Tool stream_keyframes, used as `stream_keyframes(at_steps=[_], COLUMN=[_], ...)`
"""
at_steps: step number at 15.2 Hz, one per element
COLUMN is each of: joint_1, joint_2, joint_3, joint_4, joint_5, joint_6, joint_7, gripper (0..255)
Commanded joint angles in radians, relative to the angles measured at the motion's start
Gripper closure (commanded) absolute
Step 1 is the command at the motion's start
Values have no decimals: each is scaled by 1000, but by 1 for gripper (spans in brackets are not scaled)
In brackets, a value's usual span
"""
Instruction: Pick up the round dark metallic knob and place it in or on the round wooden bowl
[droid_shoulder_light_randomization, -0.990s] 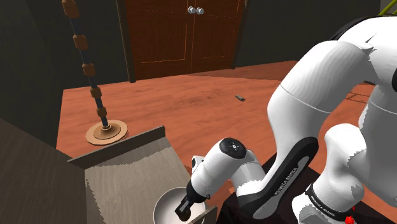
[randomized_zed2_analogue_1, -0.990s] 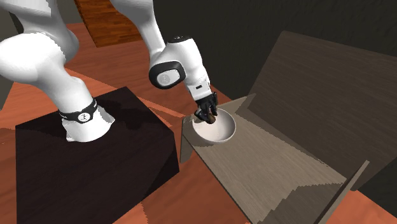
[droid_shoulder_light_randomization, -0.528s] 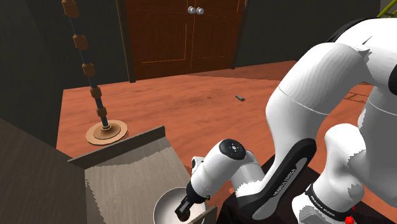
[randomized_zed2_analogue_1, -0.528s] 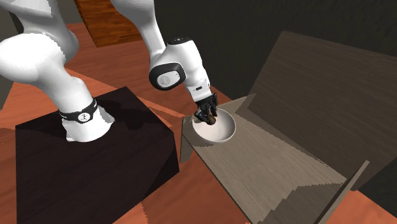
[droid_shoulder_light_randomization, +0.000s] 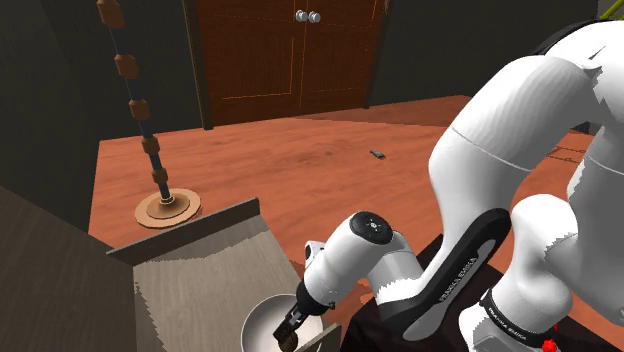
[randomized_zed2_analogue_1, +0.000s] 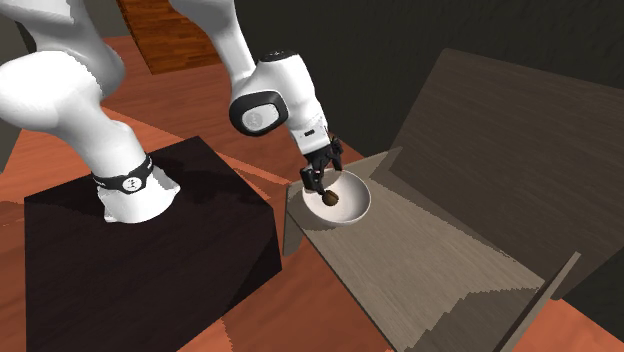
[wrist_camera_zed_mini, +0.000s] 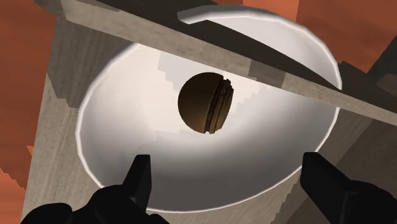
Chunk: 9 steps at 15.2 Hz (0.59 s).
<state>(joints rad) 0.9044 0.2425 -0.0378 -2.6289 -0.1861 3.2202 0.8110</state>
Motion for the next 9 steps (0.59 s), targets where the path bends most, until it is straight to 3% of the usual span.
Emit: stream_keyframes(at_steps=[1,2,9], joint_1=[-33,-59,-56], joint_2=[-84,-123,-123], joint_3=[37,66,64], joint_4=[-33,-48,-49], joint_5=[7,22,25], joint_6=[-51,-76,-76], joint_7=[-7,-20,-22], gripper=[0,0,0])
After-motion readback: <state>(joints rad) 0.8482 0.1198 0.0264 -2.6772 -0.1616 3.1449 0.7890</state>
